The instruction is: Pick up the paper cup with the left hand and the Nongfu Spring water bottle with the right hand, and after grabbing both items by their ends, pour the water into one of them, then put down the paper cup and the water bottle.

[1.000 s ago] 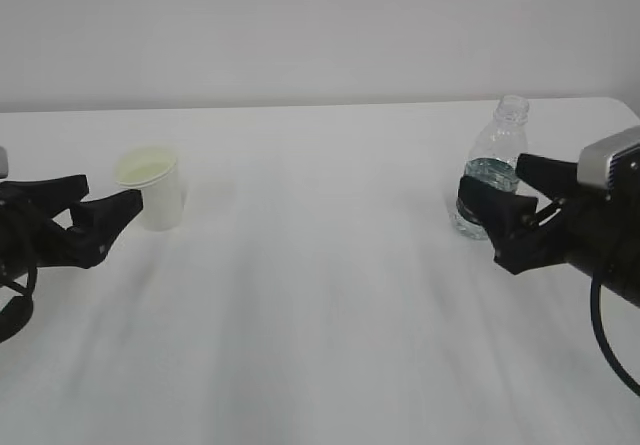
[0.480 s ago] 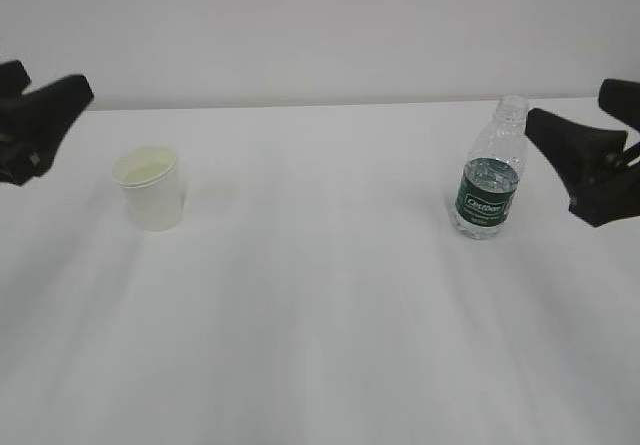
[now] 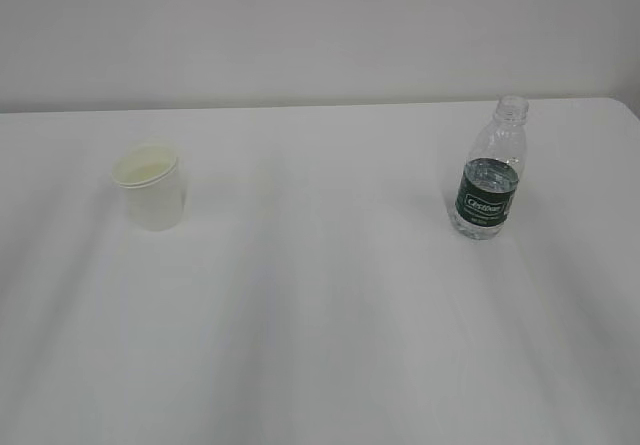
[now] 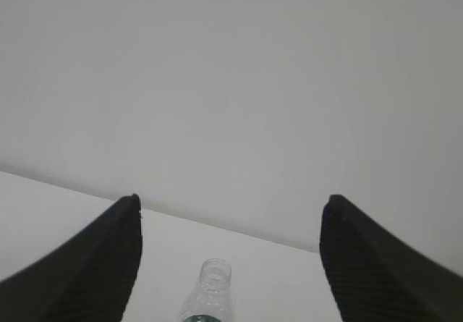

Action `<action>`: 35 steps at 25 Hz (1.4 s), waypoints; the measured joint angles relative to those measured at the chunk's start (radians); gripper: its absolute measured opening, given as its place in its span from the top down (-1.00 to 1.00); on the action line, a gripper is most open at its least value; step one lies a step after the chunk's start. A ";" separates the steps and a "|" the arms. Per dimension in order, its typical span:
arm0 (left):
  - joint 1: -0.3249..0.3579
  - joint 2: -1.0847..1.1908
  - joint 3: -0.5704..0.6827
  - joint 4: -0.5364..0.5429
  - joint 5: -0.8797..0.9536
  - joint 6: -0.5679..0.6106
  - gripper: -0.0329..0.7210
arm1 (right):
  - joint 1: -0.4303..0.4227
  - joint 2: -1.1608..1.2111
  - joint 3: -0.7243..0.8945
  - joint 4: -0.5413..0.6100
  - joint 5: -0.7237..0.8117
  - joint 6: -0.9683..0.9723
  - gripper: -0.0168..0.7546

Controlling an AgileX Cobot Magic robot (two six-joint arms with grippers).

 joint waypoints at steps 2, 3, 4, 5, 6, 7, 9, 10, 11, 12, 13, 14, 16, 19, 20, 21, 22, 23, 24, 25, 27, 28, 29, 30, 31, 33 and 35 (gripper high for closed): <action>0.000 -0.077 0.000 0.000 0.096 -0.002 -0.60 | 0.000 -0.065 -0.007 0.000 0.063 0.002 -0.56; 0.000 -0.118 0.001 0.000 0.147 -0.002 -0.60 | 0.000 -0.093 -0.011 0.000 0.099 0.002 -0.56; 0.000 -0.150 0.001 0.002 0.205 -0.004 -0.59 | 0.000 -0.127 -0.013 0.000 0.140 0.002 -0.56; 0.000 -0.185 0.001 0.009 0.243 -0.003 -0.59 | 0.000 -0.163 -0.017 0.000 0.185 0.002 -0.56; 0.000 -0.216 0.001 0.024 0.285 -0.003 -0.58 | 0.000 -0.198 -0.023 0.002 0.224 0.002 -0.56; 0.000 -0.246 0.001 0.040 0.314 -0.003 -0.57 | 0.000 -0.227 -0.030 0.002 0.273 0.002 -0.56; 0.000 -0.292 0.002 0.071 0.377 -0.003 -0.57 | 0.000 -0.294 -0.046 0.003 0.372 0.002 -0.56; 0.000 -0.315 0.002 0.080 0.408 -0.003 -0.56 | 0.000 -0.321 -0.055 0.003 0.425 0.002 -0.56; 0.000 -0.339 0.002 0.082 0.432 -0.003 -0.56 | 0.000 -0.353 -0.064 0.004 0.475 0.002 -0.56; 0.000 -0.360 0.002 0.085 0.459 -0.003 -0.56 | 0.000 -0.386 -0.071 0.006 0.522 0.002 -0.56; 0.000 -0.387 0.002 0.089 0.483 -0.005 -0.56 | 0.000 -0.418 -0.079 0.006 0.558 0.002 -0.56; 0.000 -0.414 0.002 0.092 0.500 -0.005 -0.56 | 0.000 -0.445 -0.085 0.006 0.596 0.002 -0.56; 0.000 -0.465 0.002 0.099 0.547 -0.015 -0.55 | 0.000 -0.508 -0.089 0.010 0.660 0.002 -0.56; 0.000 -0.550 0.002 0.118 0.628 -0.057 -0.55 | 0.000 -0.595 -0.089 0.014 0.759 0.002 -0.56; 0.000 -0.583 0.002 0.128 0.656 -0.069 -0.55 | 0.000 -0.623 -0.091 0.020 0.796 0.002 -0.56; 0.000 -0.616 0.002 0.136 0.677 -0.074 -0.54 | 0.000 -0.644 -0.091 0.024 0.835 0.002 -0.56; 0.000 -0.650 0.002 0.141 0.701 -0.076 -0.53 | 0.000 -0.666 -0.091 0.032 0.872 0.002 -0.56; 0.000 -0.678 0.002 0.145 0.722 -0.079 -0.53 | 0.000 -0.685 -0.091 0.042 0.902 0.004 -0.56; 0.000 -0.710 0.002 0.147 0.752 -0.079 -0.52 | 0.000 -0.700 -0.091 0.052 0.936 0.004 -0.56; 0.000 -0.742 0.002 0.147 0.786 -0.080 -0.52 | 0.000 -0.716 -0.091 0.061 0.968 0.004 -0.56; 0.000 -0.800 0.002 0.147 0.850 -0.081 -0.52 | 0.000 -0.743 -0.091 0.081 1.022 0.004 -0.56; 0.000 -0.831 0.002 0.147 0.879 -0.082 -0.52 | 0.000 -0.754 -0.091 0.093 1.047 0.004 -0.56; 0.000 -0.860 0.002 0.147 0.908 -0.082 -0.52 | 0.000 -0.765 -0.091 0.105 1.068 0.004 -0.56; 0.000 -0.883 -0.004 0.147 0.948 -0.082 -0.51 | 0.000 -0.776 -0.091 0.115 1.087 0.002 -0.56; 0.000 -0.908 -0.013 0.147 1.009 -0.082 -0.50 | 0.000 -0.782 -0.091 0.121 1.107 0.002 -0.56; 0.000 -0.947 -0.041 0.147 1.116 -0.082 -0.49 | 0.000 -0.789 -0.091 0.136 1.142 0.002 -0.56; 0.000 -0.947 -0.074 0.141 1.223 -0.082 -0.49 | 0.000 -0.789 -0.091 0.145 1.176 0.002 -0.56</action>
